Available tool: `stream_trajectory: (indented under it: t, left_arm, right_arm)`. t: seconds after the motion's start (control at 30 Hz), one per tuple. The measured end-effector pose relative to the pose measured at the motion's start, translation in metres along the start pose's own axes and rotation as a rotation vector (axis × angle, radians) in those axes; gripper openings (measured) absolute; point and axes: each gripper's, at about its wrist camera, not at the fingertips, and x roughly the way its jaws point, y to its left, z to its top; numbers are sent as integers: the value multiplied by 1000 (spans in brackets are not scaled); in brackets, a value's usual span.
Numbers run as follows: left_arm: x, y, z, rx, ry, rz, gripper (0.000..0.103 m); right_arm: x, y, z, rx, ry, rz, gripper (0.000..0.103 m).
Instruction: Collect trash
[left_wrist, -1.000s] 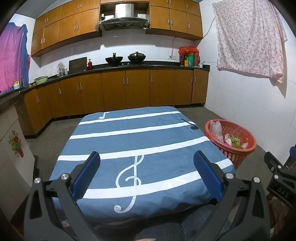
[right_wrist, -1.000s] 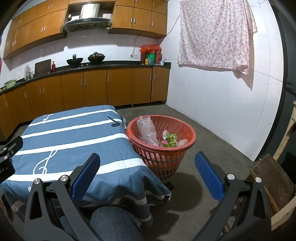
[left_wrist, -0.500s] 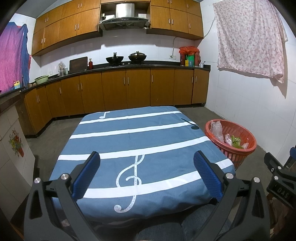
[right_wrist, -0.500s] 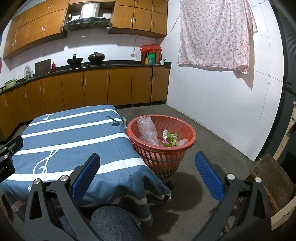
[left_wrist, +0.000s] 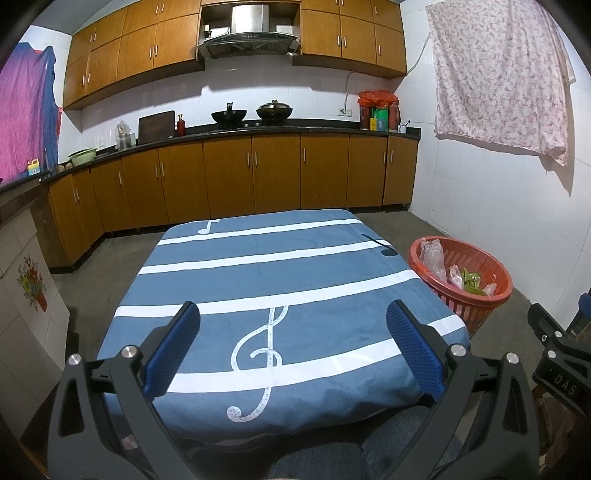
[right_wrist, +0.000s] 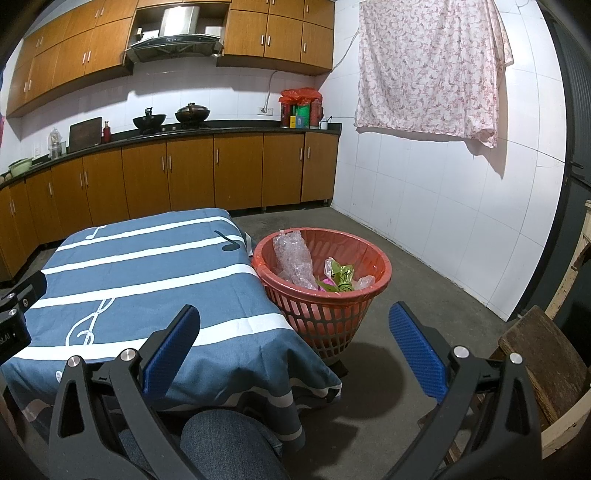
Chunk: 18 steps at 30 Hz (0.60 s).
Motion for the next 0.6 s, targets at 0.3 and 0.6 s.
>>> stream_trajectory:
  t: [0.3, 0.6]
  left_arm:
    - [0, 0, -2, 1, 1, 6, 99]
    - [0, 1, 0, -9, 5, 4, 99]
  right_arm:
    - [0, 0, 1, 0, 0, 0, 101]
    - [0, -1, 0, 0, 2, 1, 101]
